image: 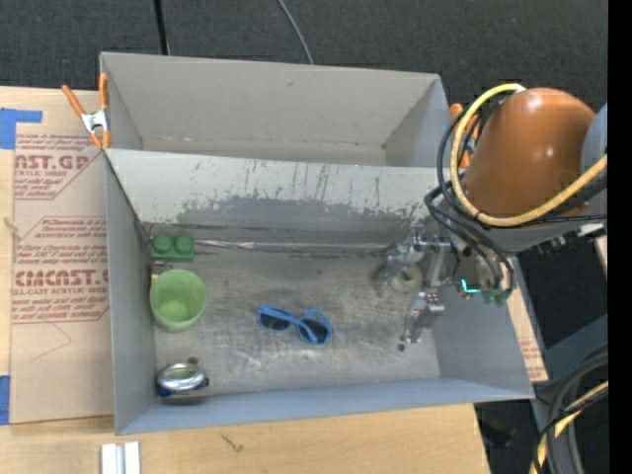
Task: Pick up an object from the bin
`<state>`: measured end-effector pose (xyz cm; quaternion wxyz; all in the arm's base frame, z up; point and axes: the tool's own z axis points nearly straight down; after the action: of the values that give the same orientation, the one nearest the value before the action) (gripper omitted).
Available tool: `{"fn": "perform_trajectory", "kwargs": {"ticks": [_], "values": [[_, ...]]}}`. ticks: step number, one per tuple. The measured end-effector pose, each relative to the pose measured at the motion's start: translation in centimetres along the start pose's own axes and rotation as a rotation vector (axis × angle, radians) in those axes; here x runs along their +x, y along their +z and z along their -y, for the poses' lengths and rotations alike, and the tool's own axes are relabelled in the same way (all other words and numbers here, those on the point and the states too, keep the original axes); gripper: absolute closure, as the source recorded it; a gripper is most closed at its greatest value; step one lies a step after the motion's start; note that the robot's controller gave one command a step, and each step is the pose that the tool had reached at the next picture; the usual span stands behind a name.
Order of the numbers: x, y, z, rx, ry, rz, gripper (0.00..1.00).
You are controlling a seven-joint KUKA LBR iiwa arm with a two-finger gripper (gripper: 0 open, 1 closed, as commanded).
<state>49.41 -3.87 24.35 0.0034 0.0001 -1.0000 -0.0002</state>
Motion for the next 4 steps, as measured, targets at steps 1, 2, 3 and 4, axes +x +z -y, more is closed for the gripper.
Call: {"fn": "perform_trajectory", "kwargs": {"ticks": [1,2,3,4], "values": [[-0.4,17.4,-12.8,-0.001,0.058,0.017,0.00],[-0.8,14.3,-12.5,-0.002,0.111,0.009,0.00],[1.1,14.5,-12.1,-0.001,0.250,0.004,0.00],[-1.4,17.1,-11.1,-0.004,0.444,0.008,0.00]]}}
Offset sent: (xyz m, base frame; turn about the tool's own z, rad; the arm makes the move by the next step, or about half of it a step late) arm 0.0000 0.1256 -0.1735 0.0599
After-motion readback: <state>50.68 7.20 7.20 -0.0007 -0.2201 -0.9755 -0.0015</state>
